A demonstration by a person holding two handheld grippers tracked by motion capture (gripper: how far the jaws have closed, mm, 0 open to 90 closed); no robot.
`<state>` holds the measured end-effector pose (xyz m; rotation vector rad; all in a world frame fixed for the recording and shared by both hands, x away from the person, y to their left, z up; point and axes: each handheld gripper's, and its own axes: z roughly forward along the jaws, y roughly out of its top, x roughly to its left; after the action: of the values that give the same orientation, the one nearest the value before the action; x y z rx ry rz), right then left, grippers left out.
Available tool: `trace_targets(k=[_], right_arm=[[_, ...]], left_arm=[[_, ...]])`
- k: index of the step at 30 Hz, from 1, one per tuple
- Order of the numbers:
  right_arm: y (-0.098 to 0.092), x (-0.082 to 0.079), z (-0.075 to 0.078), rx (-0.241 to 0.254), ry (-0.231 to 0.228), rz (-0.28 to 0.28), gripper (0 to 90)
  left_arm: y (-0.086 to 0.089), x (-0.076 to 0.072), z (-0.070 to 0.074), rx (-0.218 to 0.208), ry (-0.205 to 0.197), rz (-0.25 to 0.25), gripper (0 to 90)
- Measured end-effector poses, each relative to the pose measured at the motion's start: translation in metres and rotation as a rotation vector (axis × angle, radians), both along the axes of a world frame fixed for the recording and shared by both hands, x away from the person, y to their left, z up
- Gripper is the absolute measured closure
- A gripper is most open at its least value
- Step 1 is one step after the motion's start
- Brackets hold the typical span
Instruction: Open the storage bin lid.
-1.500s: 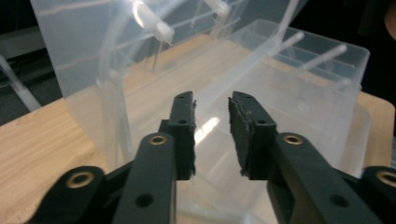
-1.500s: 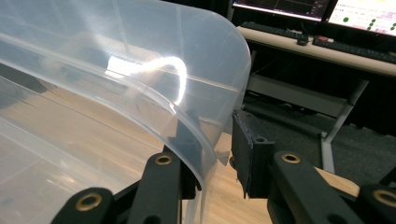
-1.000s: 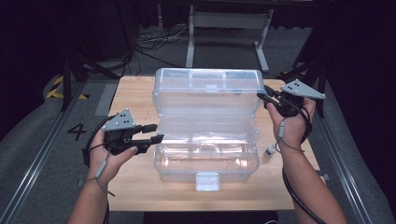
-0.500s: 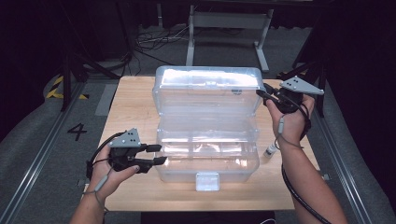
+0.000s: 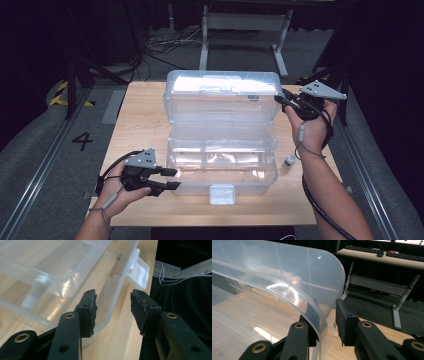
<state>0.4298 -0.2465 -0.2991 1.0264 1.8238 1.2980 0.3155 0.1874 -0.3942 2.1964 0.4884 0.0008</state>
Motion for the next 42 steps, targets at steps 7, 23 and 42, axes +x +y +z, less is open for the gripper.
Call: trace_targets(k=[7, 23, 42], right_arm=[[0.000, 0.002, 0.000, 0.003, 0.000, -0.001, 72.8], [0.004, 0.008, 0.003, -0.029, -0.016, -0.027, 74.0], [0.007, 0.030, 0.009, -0.069, 0.042, -0.055, 77.5]], left_arm=[[-0.004, 0.002, -0.013, 0.008, 0.005, -0.024, 55.0], [-0.007, 0.003, -0.019, 0.005, -0.030, -0.006, 65.4], [-0.020, 0.006, -0.023, 0.092, -0.051, -0.030, 65.8]])
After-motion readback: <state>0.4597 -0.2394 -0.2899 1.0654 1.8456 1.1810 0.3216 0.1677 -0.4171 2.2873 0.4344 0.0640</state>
